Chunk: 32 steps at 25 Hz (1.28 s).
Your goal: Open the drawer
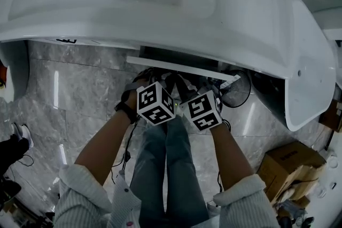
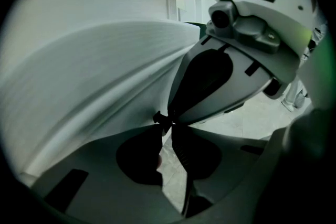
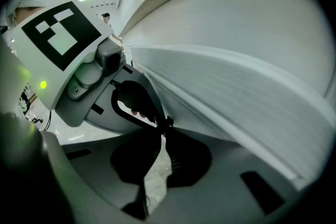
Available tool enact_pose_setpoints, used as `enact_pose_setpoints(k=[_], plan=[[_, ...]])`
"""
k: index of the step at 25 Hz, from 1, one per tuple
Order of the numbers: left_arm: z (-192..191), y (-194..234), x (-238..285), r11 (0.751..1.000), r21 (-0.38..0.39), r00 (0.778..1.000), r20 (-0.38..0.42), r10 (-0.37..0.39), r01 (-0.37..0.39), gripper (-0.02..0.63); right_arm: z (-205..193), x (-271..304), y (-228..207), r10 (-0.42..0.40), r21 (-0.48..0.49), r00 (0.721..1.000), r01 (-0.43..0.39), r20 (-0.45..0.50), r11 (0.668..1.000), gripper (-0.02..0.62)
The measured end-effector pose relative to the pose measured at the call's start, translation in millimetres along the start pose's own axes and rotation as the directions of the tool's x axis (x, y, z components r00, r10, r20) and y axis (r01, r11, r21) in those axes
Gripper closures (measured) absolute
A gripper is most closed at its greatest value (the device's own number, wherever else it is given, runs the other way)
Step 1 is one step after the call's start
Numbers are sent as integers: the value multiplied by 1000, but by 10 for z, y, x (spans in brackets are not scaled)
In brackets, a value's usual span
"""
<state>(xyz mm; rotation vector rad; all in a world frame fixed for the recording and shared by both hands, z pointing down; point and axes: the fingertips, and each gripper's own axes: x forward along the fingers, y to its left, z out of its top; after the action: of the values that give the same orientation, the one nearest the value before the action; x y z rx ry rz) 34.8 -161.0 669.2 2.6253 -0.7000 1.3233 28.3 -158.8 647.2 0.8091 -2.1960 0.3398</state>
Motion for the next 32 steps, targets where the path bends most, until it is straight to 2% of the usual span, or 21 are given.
enact_pose_setpoints(k=[20, 32], plan=[[-238, -449, -189, 999, -5, 999, -25, 36, -37, 545, -254, -183, 455, -14, 36, 1000, 15, -14, 999, 574], [-307, -523, -194, 999, 2, 998, -43, 39, -39, 545, -317, -181, 530, -7, 63, 1000, 8, -11, 998, 574]])
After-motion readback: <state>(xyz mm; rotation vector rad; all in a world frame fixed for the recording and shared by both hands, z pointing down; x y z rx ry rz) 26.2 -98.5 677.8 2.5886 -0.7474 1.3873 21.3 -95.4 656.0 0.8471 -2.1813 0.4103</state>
